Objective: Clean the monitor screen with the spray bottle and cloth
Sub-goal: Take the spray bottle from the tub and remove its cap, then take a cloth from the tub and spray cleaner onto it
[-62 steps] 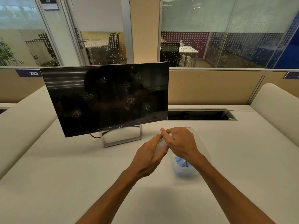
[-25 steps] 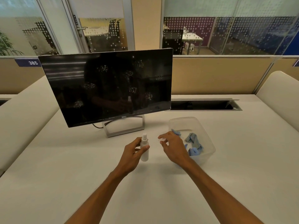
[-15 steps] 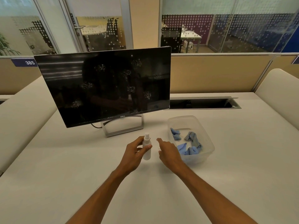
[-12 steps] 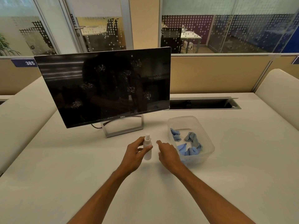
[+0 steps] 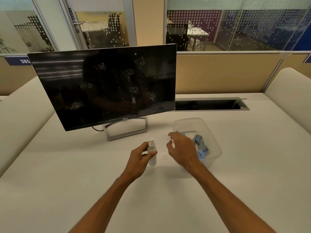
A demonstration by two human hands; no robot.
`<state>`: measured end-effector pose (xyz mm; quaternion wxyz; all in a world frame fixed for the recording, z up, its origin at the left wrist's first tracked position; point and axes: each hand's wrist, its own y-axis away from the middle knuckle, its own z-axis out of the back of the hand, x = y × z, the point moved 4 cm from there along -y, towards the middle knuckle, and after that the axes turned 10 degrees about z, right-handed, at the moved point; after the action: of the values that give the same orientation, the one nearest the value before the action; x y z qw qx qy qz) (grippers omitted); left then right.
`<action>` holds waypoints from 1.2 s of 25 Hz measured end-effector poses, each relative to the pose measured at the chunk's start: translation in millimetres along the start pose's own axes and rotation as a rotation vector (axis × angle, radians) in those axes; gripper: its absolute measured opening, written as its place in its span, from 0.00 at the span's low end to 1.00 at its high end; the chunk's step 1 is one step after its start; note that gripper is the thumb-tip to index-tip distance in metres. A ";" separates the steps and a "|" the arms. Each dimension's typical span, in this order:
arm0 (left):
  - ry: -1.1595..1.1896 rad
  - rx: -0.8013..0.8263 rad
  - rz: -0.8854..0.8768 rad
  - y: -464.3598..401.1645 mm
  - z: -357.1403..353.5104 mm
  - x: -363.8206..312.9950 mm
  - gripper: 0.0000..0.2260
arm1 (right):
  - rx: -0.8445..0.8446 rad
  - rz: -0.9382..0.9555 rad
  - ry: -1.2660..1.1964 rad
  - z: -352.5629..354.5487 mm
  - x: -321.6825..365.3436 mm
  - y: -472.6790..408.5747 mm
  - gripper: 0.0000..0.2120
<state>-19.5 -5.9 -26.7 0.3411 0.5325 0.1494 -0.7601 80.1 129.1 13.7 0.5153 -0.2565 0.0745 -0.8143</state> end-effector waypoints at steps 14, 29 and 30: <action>0.019 -0.091 -0.088 -19.0 -18.0 -60.7 0.11 | 0.028 -0.069 -0.600 3.2 -12.1 13.7 0.25; -0.622 0.078 -0.240 -113.4 -105.5 -93.1 0.12 | -0.200 -0.274 -0.523 72.2 -104.3 19.1 0.25; -0.773 0.115 -0.269 -118.1 -114.4 -93.8 0.13 | -0.210 -0.286 -0.516 73.3 -111.3 20.5 0.25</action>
<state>0.1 180.7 -1.7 0.2394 0.2015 0.0359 -0.9491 170.3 227.9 30.7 0.3683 -0.5143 -0.0119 -0.7744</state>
